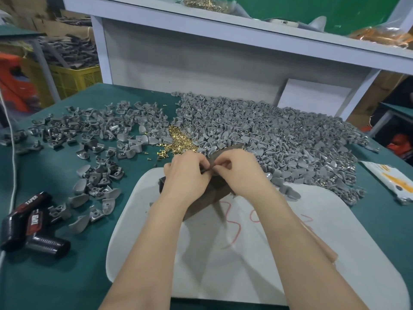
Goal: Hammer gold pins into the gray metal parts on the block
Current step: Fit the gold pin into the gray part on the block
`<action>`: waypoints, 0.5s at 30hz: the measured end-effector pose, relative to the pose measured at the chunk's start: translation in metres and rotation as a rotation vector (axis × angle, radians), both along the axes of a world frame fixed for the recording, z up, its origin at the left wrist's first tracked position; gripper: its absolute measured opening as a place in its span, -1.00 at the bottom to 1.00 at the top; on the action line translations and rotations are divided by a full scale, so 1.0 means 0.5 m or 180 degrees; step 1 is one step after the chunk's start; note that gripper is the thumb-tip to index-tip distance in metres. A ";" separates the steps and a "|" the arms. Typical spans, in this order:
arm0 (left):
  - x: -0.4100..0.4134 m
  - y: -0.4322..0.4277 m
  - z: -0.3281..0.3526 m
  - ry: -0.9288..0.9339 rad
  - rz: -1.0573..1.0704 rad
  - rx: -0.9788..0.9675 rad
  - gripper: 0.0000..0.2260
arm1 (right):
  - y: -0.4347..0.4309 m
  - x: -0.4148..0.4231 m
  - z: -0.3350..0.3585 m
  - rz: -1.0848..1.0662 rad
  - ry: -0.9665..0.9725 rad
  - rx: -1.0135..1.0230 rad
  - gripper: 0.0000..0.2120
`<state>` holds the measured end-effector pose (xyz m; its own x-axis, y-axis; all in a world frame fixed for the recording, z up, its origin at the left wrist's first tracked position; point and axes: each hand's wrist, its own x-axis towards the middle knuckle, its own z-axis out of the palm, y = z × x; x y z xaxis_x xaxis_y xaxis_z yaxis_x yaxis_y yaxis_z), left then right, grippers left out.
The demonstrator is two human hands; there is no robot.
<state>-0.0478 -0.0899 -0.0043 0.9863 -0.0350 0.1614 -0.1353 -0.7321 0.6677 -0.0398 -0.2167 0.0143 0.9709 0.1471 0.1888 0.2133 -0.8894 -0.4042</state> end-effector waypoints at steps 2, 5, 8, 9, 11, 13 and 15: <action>0.000 0.001 0.000 -0.0006 0.0019 0.0003 -0.90 | -0.010 0.001 -0.015 -0.0012 -0.0044 0.0396 -0.89; 0.000 0.001 -0.002 -0.0010 0.0028 -0.0003 -0.91 | -0.016 0.001 -0.035 -0.0039 -0.0178 0.0768 -0.94; 0.002 0.001 -0.003 -0.0029 0.0051 0.0057 -0.95 | -0.019 0.001 -0.044 -0.0081 -0.0231 0.0839 -0.96; 0.002 0.001 -0.003 -0.0027 0.0057 0.0072 -0.95 | -0.019 0.001 -0.046 -0.0090 -0.0234 0.0825 -0.96; 0.001 0.000 -0.002 -0.0016 0.0064 0.0089 -0.95 | -0.017 0.000 -0.046 -0.0099 -0.0277 0.0733 -0.94; 0.000 0.000 -0.001 -0.0016 0.0060 0.0078 -0.96 | -0.011 -0.004 -0.043 -0.0113 -0.0392 0.0544 -0.93; 0.000 -0.001 -0.001 -0.0013 0.0045 0.0044 -0.97 | -0.005 -0.009 -0.036 -0.0119 -0.0490 0.0247 -0.92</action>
<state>-0.0477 -0.0902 -0.0046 0.9860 -0.0234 0.1650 -0.1276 -0.7430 0.6570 -0.0441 -0.2189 -0.0036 0.9342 0.0907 0.3451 0.2455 -0.8652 -0.4371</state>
